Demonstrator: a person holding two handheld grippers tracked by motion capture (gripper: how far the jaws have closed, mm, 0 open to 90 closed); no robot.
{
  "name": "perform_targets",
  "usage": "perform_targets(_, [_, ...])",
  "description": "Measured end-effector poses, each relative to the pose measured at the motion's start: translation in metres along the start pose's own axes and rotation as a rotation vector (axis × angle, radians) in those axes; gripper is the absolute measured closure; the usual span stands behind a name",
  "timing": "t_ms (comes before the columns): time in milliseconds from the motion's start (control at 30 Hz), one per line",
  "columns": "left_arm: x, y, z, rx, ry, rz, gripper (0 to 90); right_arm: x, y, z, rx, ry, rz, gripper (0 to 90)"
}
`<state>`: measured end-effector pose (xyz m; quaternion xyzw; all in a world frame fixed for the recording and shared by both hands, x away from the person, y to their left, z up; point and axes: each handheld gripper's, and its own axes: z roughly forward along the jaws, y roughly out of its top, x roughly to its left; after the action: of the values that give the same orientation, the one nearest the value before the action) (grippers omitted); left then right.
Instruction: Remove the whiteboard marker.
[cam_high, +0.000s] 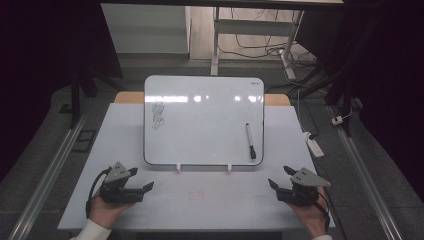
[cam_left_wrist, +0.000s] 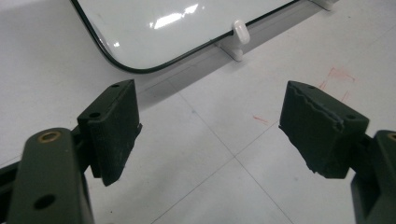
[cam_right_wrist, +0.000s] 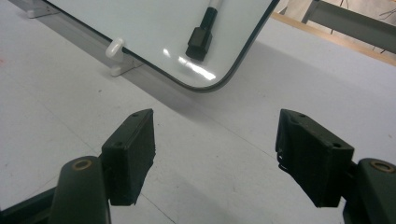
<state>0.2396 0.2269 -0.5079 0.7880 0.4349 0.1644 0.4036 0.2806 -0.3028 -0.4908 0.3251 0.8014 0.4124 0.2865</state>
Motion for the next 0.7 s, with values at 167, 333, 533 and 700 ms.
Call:
perform_targets(167, [-0.001,0.000,0.000,0.002,0.002,0.004,20.5,0.000,0.001,-0.001,0.000,-0.015,0.003,29.3])
perform_targets(333, [0.000,0.000,0.000,0.004,0.003,0.004,20.5,0.001,0.003,-0.001,0.002,-0.025,0.004,29.8])
perform_targets(533, [-0.001,0.000,0.001,0.006,0.004,0.004,20.3,0.001,0.009,-0.003,0.003,-0.036,0.021,30.6])
perform_targets(700, [-0.001,0.000,0.002,0.012,0.006,0.006,20.2,0.000,0.014,-0.003,0.002,-0.045,0.023,31.1])
